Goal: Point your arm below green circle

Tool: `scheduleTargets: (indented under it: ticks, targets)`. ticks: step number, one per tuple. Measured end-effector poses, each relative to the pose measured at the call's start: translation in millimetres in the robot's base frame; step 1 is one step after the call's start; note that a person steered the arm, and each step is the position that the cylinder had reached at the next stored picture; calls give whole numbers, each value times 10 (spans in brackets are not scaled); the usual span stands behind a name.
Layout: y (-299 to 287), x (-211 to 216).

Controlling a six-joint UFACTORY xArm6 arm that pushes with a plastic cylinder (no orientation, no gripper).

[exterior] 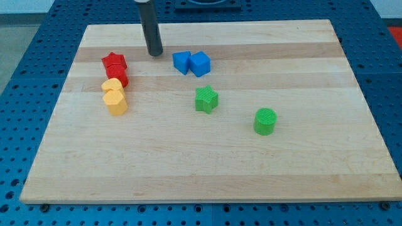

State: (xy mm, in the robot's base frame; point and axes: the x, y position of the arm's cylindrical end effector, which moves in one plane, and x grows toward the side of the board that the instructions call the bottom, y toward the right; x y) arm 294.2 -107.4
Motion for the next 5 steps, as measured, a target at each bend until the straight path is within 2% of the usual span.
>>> scheduleTargets:
  ticks: [2,4,5]
  targets:
    - [661,219]
    - [824,-350]
    - [1441,-618]
